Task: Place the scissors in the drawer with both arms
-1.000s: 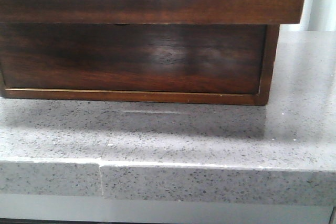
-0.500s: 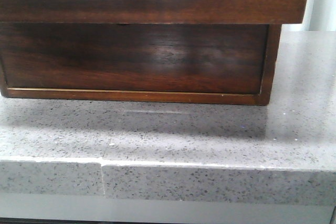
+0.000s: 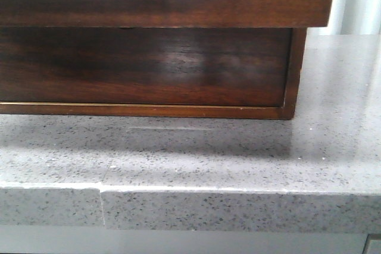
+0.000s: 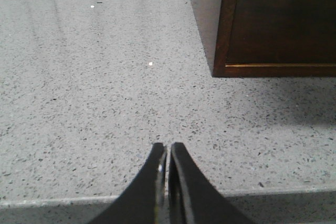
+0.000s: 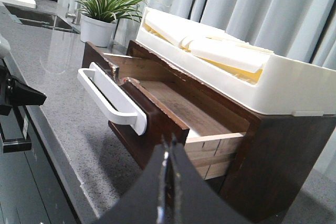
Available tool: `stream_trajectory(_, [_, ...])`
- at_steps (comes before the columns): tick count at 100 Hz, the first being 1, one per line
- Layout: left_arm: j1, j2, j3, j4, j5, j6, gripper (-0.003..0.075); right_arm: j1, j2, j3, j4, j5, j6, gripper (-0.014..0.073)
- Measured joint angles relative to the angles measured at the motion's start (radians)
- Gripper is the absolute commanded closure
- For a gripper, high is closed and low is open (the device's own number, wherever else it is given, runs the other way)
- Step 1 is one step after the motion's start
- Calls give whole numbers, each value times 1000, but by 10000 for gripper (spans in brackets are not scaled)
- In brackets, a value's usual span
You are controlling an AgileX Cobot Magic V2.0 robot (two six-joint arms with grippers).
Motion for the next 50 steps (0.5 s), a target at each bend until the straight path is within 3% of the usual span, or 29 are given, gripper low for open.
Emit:
stream_trajectory(32, [0,0,0,0,0,0,740,-15,0,8,-51,0,1,639])
stream_trajectory(50, [0,0,0,0,0,0,740,-172,0,98,-131,-48,74,639])
